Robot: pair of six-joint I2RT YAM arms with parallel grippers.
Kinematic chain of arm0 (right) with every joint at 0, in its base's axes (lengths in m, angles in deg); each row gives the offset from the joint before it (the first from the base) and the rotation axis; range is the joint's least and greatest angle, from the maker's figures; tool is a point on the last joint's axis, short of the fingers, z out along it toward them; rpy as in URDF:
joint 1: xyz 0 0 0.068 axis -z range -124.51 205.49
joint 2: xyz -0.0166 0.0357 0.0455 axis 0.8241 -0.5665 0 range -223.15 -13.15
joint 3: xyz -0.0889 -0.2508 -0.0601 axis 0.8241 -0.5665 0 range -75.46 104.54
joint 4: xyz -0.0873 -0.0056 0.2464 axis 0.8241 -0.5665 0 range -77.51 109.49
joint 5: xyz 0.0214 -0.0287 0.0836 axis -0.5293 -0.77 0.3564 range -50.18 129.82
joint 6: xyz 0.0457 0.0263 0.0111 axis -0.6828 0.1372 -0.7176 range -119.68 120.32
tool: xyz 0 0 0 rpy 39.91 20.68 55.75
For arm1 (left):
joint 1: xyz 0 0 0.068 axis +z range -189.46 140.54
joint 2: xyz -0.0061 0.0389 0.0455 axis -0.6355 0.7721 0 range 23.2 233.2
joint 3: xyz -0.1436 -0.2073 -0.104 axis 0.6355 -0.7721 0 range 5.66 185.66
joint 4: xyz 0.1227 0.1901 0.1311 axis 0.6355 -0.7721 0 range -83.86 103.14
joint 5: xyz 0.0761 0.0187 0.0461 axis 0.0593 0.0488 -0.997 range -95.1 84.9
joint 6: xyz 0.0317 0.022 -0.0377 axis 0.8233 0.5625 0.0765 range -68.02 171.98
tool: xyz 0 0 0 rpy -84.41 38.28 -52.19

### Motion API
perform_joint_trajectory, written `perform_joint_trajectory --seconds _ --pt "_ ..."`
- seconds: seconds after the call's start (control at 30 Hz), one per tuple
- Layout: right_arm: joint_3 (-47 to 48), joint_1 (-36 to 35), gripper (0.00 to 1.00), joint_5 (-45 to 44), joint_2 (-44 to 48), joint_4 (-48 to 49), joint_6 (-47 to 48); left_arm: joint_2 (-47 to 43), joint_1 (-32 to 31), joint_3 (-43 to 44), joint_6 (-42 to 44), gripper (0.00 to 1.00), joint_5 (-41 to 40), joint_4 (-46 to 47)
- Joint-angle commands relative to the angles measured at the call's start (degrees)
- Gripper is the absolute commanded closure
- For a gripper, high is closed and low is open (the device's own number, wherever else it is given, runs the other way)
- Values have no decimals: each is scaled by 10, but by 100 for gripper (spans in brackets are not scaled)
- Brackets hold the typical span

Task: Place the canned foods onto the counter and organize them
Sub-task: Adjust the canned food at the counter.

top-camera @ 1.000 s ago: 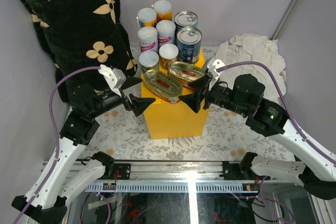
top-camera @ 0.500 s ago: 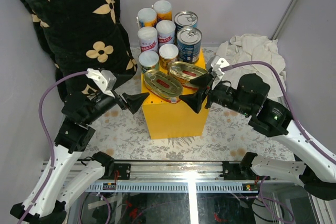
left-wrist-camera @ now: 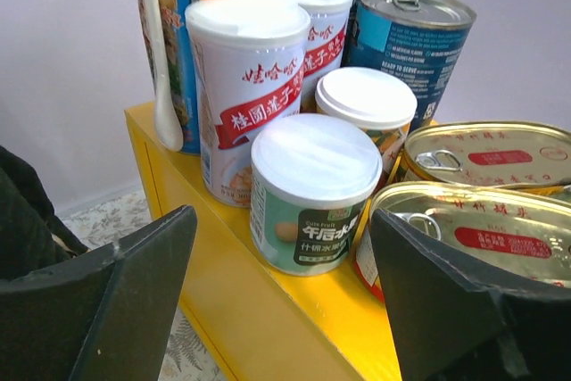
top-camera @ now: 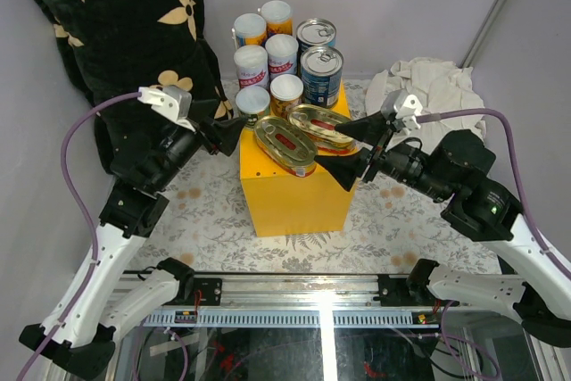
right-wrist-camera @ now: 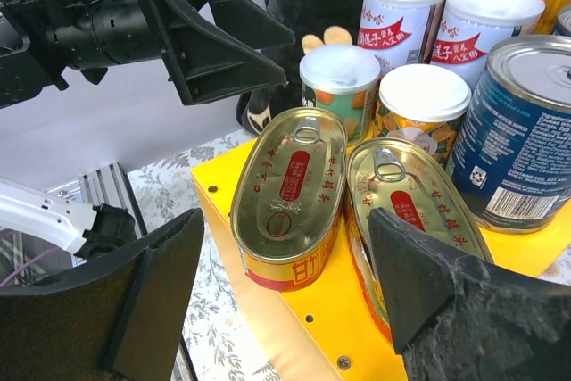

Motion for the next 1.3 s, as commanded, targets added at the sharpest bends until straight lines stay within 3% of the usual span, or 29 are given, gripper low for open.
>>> perform_joint_trajectory --seconds 0.0,0.2,0.37,1.27 --pt "4 -6 18 -12 10 40 -4 3 3 33 -2 23 -16 40" --pt "15 -6 24 13 -34 1 16 25 5 51 1 28 24 38" --pt "5 -8 26 32 -46 9 21 52 6 75 5 41 58 23" --pt "-13 -11 23 -1 -75 14 60 99 6 93 14 37 79 35"
